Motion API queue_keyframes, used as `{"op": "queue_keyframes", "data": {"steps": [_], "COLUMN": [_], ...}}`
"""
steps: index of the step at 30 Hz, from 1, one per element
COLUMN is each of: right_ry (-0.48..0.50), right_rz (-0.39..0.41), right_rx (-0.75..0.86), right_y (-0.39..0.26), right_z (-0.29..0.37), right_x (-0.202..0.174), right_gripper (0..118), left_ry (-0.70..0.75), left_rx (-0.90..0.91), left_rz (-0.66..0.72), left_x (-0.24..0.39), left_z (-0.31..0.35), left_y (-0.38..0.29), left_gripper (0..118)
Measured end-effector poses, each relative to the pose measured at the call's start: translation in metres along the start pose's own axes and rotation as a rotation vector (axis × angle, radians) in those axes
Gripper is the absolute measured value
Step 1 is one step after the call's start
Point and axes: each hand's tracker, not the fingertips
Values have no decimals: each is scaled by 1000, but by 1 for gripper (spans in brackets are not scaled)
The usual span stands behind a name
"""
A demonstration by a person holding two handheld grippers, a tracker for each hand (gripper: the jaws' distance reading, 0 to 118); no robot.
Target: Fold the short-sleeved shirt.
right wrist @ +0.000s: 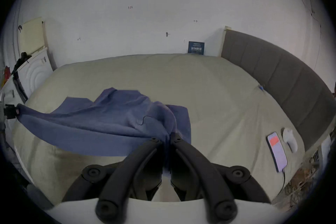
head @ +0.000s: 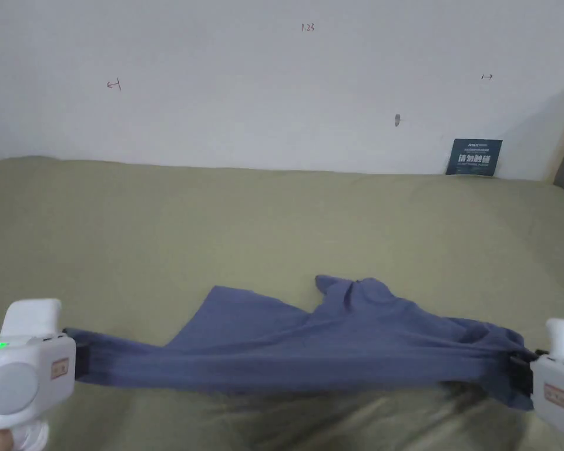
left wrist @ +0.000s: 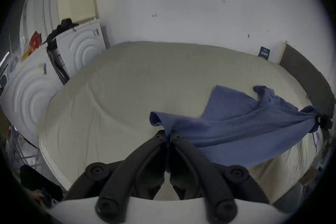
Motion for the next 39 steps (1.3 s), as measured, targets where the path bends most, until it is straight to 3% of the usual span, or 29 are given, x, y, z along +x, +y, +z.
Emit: {"op": "queue_keyframes", "data": {"steps": [6, 15, 16, 17, 18, 19, 20, 21, 23, 24, 25, 27, 28, 30, 32, 37, 38, 39], "right_ry": [4, 2, 2, 0, -14, -22, -31, -70, -59, -47, -20, 48, 55, 51, 127, 143, 147, 151], "right_rz": [-32, -35, -32, -35, -42, -48, -56, -35, 34, 33, 24, 32, 38, 31, 56, 121, 128, 129], "right_rx": [-138, -192, -190, -186, -183, -182, -174, -58, -96, -64, -25, -26, -20, 24, -20, -28, -30, -29], "right_y": [-71, -82, -81, -79, -77, -77, -77, -72, -74, -76, -79, -84, -87, -98, -101, -100, -98, -97], "right_z": [1, -17, -15, -11, -8, -3, 2, 18, 35, 44, 51, 50, 52, 53, 48, 41, 40, 38], "right_x": [7, 7, 6, 5, 4, 1, -2, -9, -29, -39, -50, -68, -77, -98, -112, -133, -135, -136], "right_gripper": [7, 9, 17, 48, 89, 118, 110, 106, 106, 101, 87, 12, 0, 0, 0, 0, 0, 0], "left_ry": [-68, -104, -107, -110, -101, -85, -67, -33, 7, 9, 8, -5, -10, -24, -39, -44, -48, -59], "left_rx": [-78, -189, -186, -187, -181, -175, -176, -168, -126, -132, -128, -118, -124, -130, -158, -147, -151, -167], "left_rz": [-21, 45, 56, 64, 65, 57, 44, 35, 13, 10, 12, 21, 20, 21, 19, -2, -9, -25], "left_x": [-9, -25, -26, -27, -25, -26, -28, -29, -34, -35, -37, -39, -40, -42, -46, -58, -54, -54], "left_z": [1, -26, -25, -23, -19, -17, -14, -10, 5, 9, 14, 25, 26, 24, 17, -10, -17, -30], "left_y": [-64, -75, -75, -74, -76, -76, -77, -79, -85, -86, -89, -96, -98, -104, -103, -80, -71, -65], "left_gripper": [3, 4, 7, 29, 67, 104, 118, 114, 104, 95, 79, 0, 0, 0, 0, 0, 8, 24]}}
